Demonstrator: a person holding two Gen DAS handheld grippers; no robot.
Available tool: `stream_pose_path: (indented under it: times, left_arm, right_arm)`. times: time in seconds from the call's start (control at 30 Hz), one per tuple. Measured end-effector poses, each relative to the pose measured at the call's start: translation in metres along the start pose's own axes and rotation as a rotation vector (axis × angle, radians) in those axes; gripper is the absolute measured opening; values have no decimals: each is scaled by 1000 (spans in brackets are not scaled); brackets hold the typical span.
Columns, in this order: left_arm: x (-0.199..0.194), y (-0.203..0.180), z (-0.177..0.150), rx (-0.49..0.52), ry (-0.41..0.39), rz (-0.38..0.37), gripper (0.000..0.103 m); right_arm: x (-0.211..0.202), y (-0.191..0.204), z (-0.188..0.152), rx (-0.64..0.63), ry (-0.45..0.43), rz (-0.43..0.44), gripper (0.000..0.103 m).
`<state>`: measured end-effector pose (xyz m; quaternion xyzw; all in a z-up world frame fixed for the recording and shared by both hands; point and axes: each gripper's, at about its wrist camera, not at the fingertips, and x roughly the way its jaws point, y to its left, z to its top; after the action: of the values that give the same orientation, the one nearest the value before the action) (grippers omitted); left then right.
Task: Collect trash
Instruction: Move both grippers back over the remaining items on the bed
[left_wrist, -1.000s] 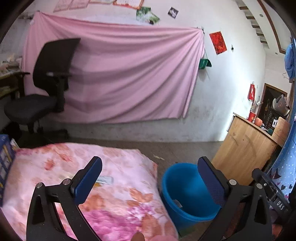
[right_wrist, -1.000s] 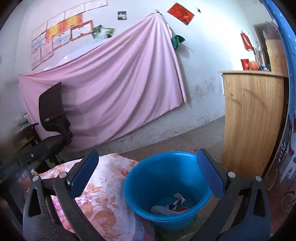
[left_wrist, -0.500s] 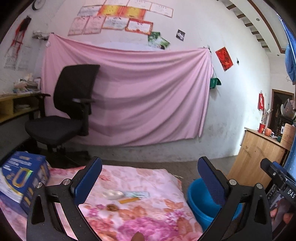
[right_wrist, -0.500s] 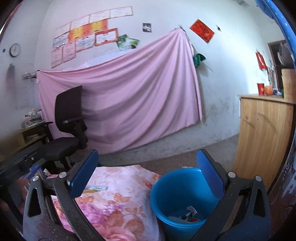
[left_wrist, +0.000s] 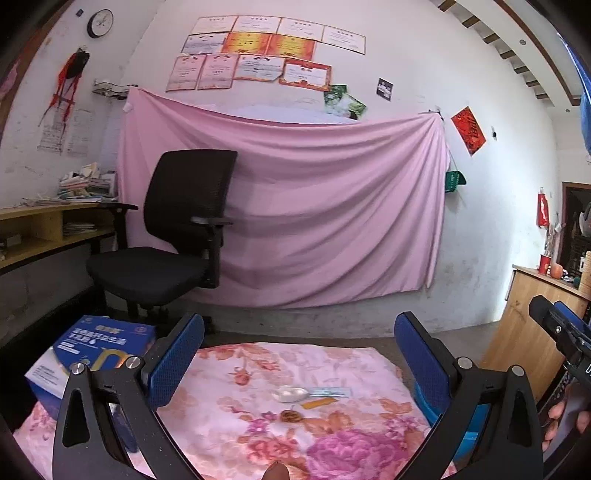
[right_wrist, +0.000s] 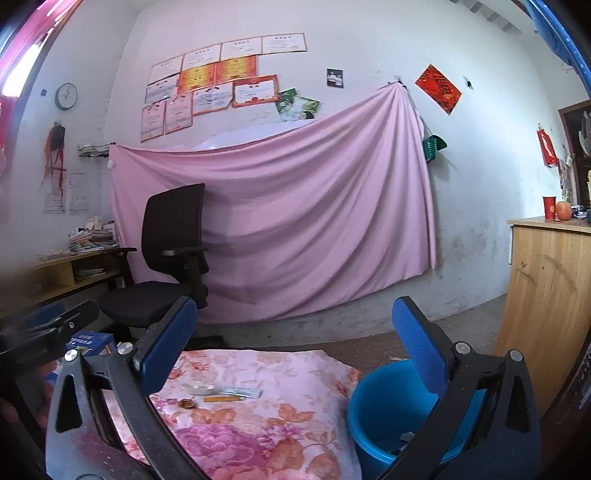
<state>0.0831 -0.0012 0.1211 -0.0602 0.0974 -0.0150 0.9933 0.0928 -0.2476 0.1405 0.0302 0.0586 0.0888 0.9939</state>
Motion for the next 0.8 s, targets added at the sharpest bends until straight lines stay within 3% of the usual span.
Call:
stream_pose_path:
  times: [0.53,0.8]
  left_arm:
    - [-10,30,-15,-6,-20,86,101]
    - [3,38,-30,13,12,110,101]
  right_arm:
    - [11,36,-17,-78,-3,99,103]
    - [34,40,-35,-106,54,130,103]
